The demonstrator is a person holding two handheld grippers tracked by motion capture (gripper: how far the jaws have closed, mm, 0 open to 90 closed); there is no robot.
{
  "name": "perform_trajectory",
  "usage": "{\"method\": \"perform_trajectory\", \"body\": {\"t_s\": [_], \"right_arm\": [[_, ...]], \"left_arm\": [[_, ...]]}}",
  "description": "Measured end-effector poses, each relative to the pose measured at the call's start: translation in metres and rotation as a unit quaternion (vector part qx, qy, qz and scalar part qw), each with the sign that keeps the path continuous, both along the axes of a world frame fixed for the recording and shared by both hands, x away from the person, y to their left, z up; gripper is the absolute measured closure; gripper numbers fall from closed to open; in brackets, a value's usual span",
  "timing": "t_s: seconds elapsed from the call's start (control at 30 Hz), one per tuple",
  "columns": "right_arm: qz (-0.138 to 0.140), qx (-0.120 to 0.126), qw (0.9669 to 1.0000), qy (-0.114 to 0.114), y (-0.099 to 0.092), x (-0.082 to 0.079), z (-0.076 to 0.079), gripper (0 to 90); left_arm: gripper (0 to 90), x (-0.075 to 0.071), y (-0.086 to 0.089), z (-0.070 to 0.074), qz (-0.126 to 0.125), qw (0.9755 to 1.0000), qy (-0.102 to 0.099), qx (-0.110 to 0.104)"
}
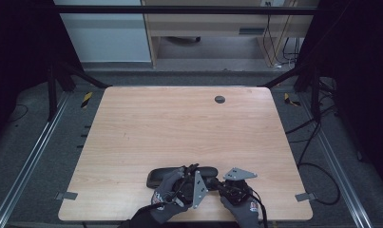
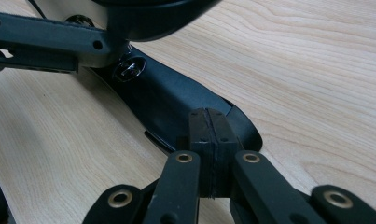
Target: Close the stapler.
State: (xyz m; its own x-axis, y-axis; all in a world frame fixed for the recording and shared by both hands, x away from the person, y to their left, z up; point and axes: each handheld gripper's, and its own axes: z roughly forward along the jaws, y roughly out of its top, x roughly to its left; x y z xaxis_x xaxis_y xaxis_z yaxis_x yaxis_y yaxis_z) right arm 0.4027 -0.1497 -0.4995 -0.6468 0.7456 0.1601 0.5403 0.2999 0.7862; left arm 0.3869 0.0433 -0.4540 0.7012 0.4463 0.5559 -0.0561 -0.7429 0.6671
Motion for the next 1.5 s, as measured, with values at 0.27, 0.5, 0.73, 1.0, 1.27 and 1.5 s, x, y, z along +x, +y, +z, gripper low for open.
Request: {"method": "perform_trajectory", "body": {"t_s": [0.27,0.5,0.73,1.0,1.27,1.5], "right_arm": [[-0.003,-0.004,1.0,-0.002,-0.001,0.0,0.0,89.3],[-0.013,-0.01,0.9998,-0.011,-0.003,0.0,0.0,84.6],[-0.03,-0.011,0.9993,-0.021,-0.009,0.0,0.002,79.4],[-0.047,-0.011,0.9983,-0.033,-0.016,0.001,0.003,75.1],[-0.063,-0.011,0.9971,-0.04,-0.024,0.004,0.004,75.7],[-0.069,-0.01,0.9966,-0.044,-0.028,0.004,0.006,85.0]], "left_arm": [[41.4,0.001,0.0,0.002,-0.002,0.9999,0.01,-0.001],[40.7,0.001,0.0,0.003,-0.001,0.9998,0.018,-0.005],[34.4,-0.002,0.006,0.011,-0.008,0.9992,0.032,-0.025],[33.0,-0.008,0.014,0.027,-0.014,0.9975,0.04,-0.056],[32.3,-0.006,0.03,0.037,-0.006,0.9933,0.065,-0.096],[32.3,0.002,0.051,0.042,0.02,0.99,0.075,-0.118]]}}
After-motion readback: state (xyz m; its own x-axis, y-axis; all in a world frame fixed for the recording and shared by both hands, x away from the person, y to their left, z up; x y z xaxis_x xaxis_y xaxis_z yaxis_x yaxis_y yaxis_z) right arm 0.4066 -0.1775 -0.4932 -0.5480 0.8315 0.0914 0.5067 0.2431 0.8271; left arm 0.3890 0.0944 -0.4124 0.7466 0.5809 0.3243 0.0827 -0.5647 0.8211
